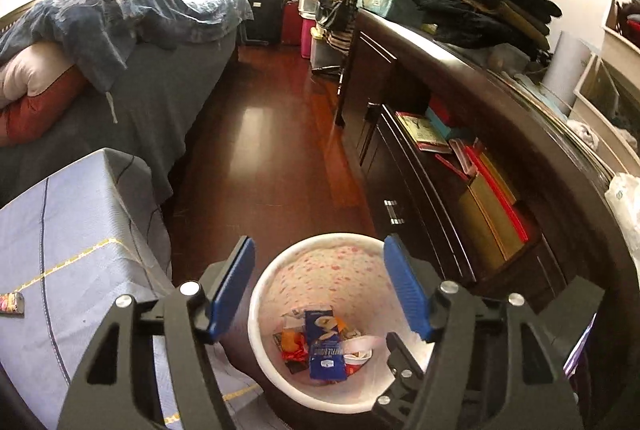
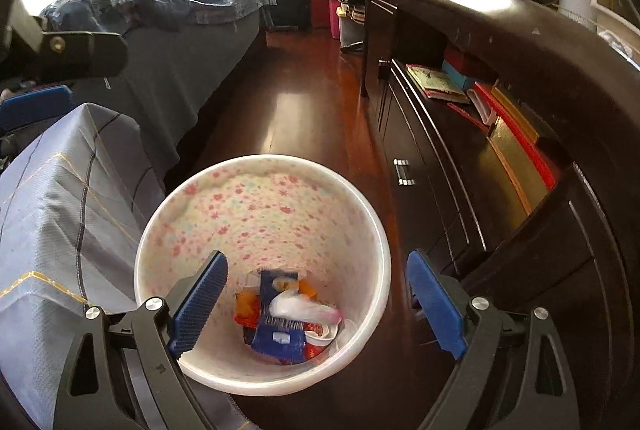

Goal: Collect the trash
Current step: 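Carry both items over the wastebasket and open both tools to drop them, then swing both open tools back over the table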

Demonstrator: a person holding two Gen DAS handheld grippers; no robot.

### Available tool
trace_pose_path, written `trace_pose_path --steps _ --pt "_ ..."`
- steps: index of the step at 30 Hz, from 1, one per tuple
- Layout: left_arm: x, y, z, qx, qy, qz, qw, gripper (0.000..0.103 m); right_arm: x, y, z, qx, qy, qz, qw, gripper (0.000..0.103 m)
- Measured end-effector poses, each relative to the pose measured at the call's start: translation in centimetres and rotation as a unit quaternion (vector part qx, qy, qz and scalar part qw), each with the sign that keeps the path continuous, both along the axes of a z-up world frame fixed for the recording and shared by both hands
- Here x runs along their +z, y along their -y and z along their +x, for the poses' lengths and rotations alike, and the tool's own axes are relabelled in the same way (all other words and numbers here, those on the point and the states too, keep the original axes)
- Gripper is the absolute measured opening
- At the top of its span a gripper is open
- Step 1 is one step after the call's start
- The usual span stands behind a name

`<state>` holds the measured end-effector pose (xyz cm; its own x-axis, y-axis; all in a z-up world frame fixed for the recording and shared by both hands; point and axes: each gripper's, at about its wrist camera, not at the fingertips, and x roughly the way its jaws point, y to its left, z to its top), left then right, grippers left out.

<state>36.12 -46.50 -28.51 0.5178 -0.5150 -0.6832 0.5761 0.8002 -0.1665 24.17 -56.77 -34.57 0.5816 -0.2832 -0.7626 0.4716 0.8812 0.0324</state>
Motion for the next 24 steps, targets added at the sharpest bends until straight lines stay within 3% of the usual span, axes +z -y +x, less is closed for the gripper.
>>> trace_pose_path --steps 4,9,14,17,20,24 --pt "0.8 -2.4 -0.1 0.027 0.012 0.002 0.9996 0.072 0.5 -0.4 -0.4 -0.001 0.002 0.012 1.000 0.091" --pt "1.6 -8.2 -0.5 0.091 0.024 0.023 0.9952 0.077 2.5 -2.6 -1.1 0.019 0.017 0.030 0.999 0.094" --pt "1.2 -16.2 0.1 0.184 0.031 0.073 0.9797 0.082 5.3 -6.9 -1.0 0.073 0.040 0.034 0.996 0.096" --pt "0.5 -19.8 1.2 0.234 0.033 0.107 0.9658 0.091 7.0 -10.1 -0.9 0.111 0.054 0.038 0.992 0.096" --pt "-0.2 -22.9 2.7 0.266 0.026 0.115 0.9567 0.095 8.1 -12.5 -0.9 0.139 0.065 0.036 0.987 0.096" --pt "-1.7 -25.2 5.0 0.273 0.014 0.123 0.9539 0.098 9.4 -15.3 -0.6 0.171 0.075 0.031 0.982 0.096"
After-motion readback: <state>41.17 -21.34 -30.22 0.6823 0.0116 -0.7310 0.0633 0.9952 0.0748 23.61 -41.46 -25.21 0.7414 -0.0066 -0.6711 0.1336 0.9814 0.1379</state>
